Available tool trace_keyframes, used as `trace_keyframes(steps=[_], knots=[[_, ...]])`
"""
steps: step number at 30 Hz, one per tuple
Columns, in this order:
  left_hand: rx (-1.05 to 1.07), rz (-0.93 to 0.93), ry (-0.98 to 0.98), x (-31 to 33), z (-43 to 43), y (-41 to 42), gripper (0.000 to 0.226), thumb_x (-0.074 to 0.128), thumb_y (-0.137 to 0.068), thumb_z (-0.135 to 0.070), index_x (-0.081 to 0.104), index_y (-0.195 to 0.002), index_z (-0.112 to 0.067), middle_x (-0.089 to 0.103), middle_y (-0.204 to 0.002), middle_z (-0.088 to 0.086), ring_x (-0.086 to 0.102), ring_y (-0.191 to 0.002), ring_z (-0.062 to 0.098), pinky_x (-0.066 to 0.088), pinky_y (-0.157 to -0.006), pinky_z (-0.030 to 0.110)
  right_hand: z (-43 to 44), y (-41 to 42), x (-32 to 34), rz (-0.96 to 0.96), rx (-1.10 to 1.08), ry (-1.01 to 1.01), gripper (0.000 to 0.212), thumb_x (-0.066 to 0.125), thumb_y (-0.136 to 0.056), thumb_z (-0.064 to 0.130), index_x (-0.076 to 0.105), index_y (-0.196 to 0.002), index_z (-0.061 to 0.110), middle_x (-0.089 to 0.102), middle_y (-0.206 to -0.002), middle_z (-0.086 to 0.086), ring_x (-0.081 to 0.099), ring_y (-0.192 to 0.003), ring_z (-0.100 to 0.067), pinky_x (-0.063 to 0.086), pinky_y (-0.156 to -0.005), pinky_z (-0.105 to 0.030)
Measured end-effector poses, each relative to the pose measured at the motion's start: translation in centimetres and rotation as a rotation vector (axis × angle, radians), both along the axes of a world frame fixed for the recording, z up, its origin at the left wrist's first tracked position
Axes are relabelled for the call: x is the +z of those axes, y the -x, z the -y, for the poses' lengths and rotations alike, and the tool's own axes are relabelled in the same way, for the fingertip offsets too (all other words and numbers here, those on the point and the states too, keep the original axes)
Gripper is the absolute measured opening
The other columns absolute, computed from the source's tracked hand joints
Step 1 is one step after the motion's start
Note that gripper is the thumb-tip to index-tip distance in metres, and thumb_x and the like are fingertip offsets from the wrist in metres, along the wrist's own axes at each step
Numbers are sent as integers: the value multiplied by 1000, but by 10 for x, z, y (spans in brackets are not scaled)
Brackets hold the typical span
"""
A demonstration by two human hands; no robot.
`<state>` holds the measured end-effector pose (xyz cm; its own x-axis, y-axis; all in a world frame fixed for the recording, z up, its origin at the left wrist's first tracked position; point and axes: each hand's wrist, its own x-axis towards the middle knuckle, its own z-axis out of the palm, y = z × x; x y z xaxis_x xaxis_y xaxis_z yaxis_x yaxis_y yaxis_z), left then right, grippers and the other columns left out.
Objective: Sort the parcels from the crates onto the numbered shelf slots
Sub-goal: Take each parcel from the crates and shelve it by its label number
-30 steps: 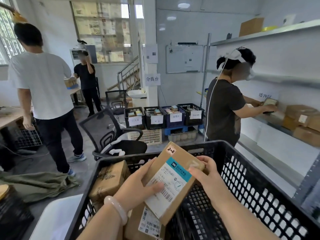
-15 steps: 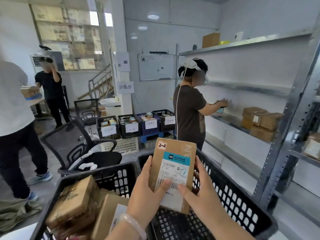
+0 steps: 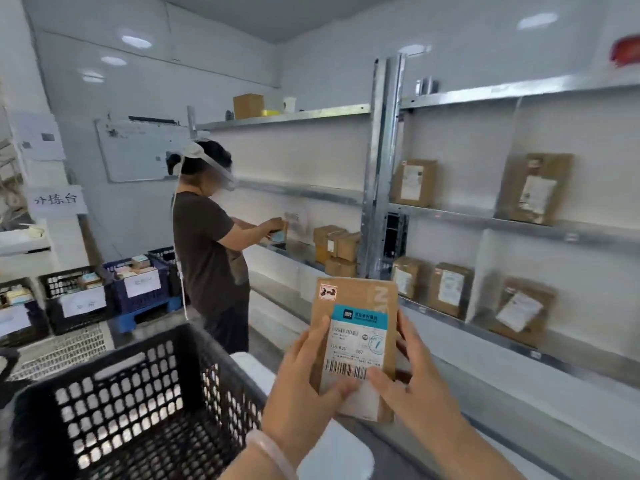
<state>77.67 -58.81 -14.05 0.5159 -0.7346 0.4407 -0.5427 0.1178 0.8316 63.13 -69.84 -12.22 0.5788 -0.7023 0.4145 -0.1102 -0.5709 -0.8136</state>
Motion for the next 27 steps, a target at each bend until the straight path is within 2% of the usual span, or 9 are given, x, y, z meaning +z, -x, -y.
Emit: trace_keyframes(steps=[2, 4, 6, 10, 13, 18, 21, 24, 27], knots=[[-39, -42, 23, -1, 40, 33, 92, 80, -79, -26, 18, -119, -81, 37, -128, -34, 41, -114, -20, 44, -78, 0, 25, 36, 5, -24, -66, 38, 97, 70, -86, 30, -5, -124, 80, 25, -119, 49, 40, -110, 21, 49, -82, -14], [-85, -67, 40, -4, 78, 65, 91, 80, -79, -23, 21, -119, -80, 40, -131, -31, 43, -118, -14, 44, -77, 0, 49, 72, 8, -32, -121, 64, 93, 68, -88, 32, -4, -126, 77, 29, -130, 37, 35, -122, 10, 46, -93, -20], [-119, -63, 52, -6, 112, 95, 93, 81, -79, -25, 20, -122, -81, 40, -134, -29, 44, -122, -8, 46, -83, 3, 71, 107, 8, -55, -180, 92, 88, 66, -88, 36, -1, -127, 77, 30, -133, 36, 34, -127, 7, 42, -103, -26], [-188, -87, 84, -7, 175, 140, 96, 83, -76, -26, 22, -131, -75, 40, -137, -28, 44, -122, -12, 49, -94, 15, 112, 166, 9, -118, -323, 167, 80, 63, -87, 45, 5, -134, 71, 26, -135, 47, 31, -130, 10, 39, -109, -38], [-263, -129, 90, -1, 216, 164, 93, 84, -75, -27, 28, -138, -67, 43, -139, -23, 49, -125, -2, 50, -102, 33, 139, 193, 10, -156, -419, 231, 79, 63, -87, 41, 7, -132, 72, 17, -128, 59, 21, -121, 27, 44, -103, -32], [-346, -41, 148, 19, 287, 184, 93, 82, -76, -25, 26, -136, -70, 40, -137, -21, 52, -117, -6, 54, -89, 19, 182, 215, 25, -209, -509, 321, 76, 61, -89, 42, 4, -126, 76, 9, -127, 58, 17, -120, 28, 48, -77, -7], [-412, 3, 185, 36, 331, 189, 92, 81, -78, -25, 25, -134, -72, 38, -138, -20, 52, -122, 2, 55, -90, 22, 216, 222, 35, -217, -557, 367, 72, 60, -91, 39, 5, -124, 73, 9, -129, 55, 18, -118, 28, 40, -90, -8], [-439, 59, 247, 46, 376, 187, 91, 79, -80, -27, 23, -136, -70, 38, -136, -20, 46, -122, -5, 50, -86, 9, 252, 222, 45, -244, -610, 387, 70, 57, -93, 40, 5, -131, 66, 13, -136, 42, 22, -123, 16, 34, -100, -11], [-471, 83, 297, 56, 421, 179, 86, 77, -81, -31, 23, -139, -65, 38, -136, -17, 45, -125, -1, 52, -88, 13, 288, 217, 55, -287, -668, 413, 68, 55, -93, 42, 7, -137, 61, 9, -137, 44, 22, -125, 13, 25, -93, 0]])
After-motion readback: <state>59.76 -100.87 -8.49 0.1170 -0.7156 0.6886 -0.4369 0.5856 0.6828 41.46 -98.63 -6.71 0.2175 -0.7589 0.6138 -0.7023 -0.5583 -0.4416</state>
